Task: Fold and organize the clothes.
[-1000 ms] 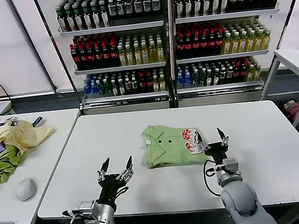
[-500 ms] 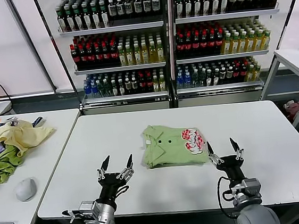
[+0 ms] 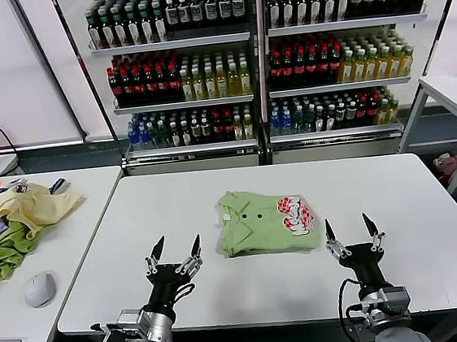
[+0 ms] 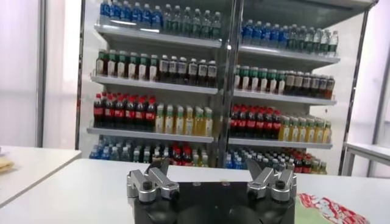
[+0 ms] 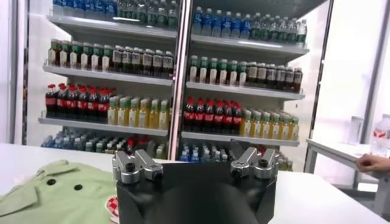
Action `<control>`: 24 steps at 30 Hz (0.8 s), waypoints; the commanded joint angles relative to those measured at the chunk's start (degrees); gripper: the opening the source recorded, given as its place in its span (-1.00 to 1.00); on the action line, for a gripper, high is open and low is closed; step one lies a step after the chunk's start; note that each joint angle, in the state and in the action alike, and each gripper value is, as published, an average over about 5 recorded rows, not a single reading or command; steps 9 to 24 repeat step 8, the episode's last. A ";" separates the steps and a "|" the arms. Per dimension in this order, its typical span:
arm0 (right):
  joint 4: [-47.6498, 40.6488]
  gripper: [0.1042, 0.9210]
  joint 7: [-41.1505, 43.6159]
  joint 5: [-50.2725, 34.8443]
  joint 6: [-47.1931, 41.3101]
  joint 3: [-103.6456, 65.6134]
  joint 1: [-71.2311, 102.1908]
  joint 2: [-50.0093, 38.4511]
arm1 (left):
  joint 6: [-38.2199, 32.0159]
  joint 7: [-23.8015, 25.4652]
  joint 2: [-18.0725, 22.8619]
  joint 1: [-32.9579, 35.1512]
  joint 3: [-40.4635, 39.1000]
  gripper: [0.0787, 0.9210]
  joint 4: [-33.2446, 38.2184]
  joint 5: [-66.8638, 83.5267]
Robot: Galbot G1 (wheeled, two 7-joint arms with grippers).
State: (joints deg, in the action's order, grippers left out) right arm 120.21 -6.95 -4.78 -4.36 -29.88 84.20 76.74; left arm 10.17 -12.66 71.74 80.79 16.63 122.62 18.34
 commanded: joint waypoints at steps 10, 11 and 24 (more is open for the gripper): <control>2.09 0.76 -1.11 1.60 0.18 -0.88 1.56 0.47 | -0.54 0.56 0.27 0.37 -0.27 0.77 -0.13 -1.30; 2.09 0.76 -1.11 1.60 0.18 -0.88 1.56 0.47 | -0.54 0.56 0.27 0.37 -0.27 0.77 -0.13 -1.30; 2.09 0.76 -1.11 1.60 0.18 -0.88 1.56 0.47 | -0.54 0.56 0.27 0.37 -0.27 0.77 -0.13 -1.30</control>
